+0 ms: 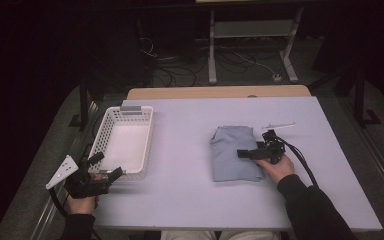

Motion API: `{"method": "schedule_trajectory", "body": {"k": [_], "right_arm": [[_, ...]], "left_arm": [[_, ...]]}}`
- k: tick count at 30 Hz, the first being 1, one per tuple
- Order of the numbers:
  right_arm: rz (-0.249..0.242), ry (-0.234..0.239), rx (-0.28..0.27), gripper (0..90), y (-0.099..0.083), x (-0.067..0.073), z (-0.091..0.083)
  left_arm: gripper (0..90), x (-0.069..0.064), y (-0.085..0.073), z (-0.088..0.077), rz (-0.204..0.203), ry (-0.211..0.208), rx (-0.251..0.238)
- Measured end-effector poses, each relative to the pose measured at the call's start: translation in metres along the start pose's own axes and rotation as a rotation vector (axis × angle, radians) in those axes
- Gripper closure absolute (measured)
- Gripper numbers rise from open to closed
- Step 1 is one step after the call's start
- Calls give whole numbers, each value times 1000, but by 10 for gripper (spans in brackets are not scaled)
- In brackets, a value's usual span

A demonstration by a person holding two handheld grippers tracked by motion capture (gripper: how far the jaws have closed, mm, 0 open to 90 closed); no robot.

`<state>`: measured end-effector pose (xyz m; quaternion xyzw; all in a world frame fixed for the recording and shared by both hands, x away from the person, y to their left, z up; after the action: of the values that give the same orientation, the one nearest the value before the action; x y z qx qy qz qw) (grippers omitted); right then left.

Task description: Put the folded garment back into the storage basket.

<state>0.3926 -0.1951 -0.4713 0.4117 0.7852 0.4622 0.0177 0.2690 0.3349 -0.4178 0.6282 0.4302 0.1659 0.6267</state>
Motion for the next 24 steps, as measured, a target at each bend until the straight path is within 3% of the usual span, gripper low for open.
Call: {"method": "schedule_trajectory", "body": {"k": [5,13,24], "right_arm": [[49,21,-39,140,1,-2,-2],[80,32,-36,264,2,-2,-1],[150,40,-44,560,4,-4,-8]], "left_arm": [[0,0,0,0,0,0,0],[0,0,0,0,-1,-1,-1],[0,0,0,1,0,-6,0]]}}
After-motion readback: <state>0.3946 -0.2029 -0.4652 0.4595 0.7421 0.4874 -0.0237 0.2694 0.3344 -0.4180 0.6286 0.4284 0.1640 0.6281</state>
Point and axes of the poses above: each handheld gripper's, and its own axes: z roughly forward along the jaws, y roughly out of its top, x roughly to its left, the point moved 2 cm from there along z, roughly forward along the jaws, and after that the axes turned 9 degrees about -z, right-handed, at the moved point
